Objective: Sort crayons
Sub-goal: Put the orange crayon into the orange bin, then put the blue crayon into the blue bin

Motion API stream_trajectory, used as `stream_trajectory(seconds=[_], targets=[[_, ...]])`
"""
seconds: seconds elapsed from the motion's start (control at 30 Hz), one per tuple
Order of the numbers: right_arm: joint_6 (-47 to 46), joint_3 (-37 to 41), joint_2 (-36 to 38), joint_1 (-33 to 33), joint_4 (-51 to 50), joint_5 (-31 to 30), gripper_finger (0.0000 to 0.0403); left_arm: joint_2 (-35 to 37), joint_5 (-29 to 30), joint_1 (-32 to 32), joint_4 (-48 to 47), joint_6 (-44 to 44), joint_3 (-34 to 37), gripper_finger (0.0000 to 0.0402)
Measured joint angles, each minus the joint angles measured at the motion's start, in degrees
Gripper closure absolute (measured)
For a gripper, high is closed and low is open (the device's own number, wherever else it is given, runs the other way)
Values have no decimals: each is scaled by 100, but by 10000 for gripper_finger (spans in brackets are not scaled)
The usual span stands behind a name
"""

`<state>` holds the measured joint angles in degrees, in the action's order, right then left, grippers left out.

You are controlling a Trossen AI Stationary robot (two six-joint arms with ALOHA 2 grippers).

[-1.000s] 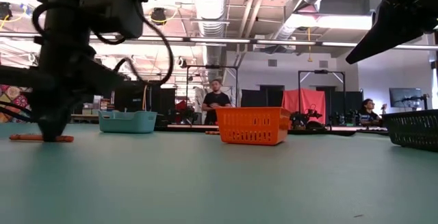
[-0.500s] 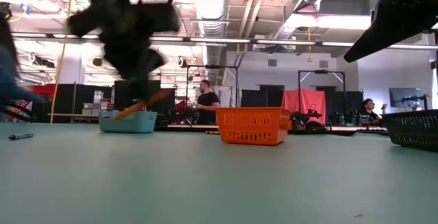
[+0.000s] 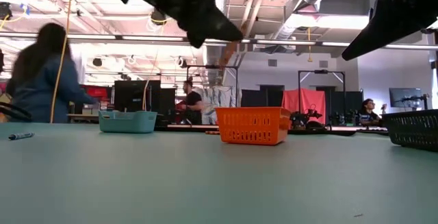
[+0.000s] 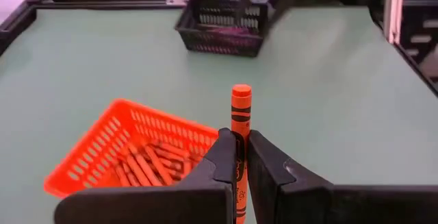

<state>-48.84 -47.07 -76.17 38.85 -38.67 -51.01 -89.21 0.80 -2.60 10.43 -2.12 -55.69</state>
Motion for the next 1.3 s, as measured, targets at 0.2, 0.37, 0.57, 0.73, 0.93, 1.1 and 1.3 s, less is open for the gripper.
stream_trajectory(seconds=[0.2,0.37,0.57,0.73,0.93,1.1,1.3], targets=[[90,0,1,2,44,-11,270,-243,-106,295,410,-191,9,400],[90,-2,3,0,39,-15,270,-488,-293,422,790,-299,1,400],[92,1,-1,-9,48,-13,270,-755,-462,471,1062,-464,-15,390],[90,1,0,-9,57,-13,270,-947,-447,484,965,-583,-6,357],[90,1,0,-9,76,-13,270,-1042,-399,484,1044,-594,-12,309],[90,1,-1,-9,78,-13,270,-997,-429,484,1034,-430,-12,276],[91,1,-1,7,80,-5,270,-752,-1301,363,143,-284,-14,268]])
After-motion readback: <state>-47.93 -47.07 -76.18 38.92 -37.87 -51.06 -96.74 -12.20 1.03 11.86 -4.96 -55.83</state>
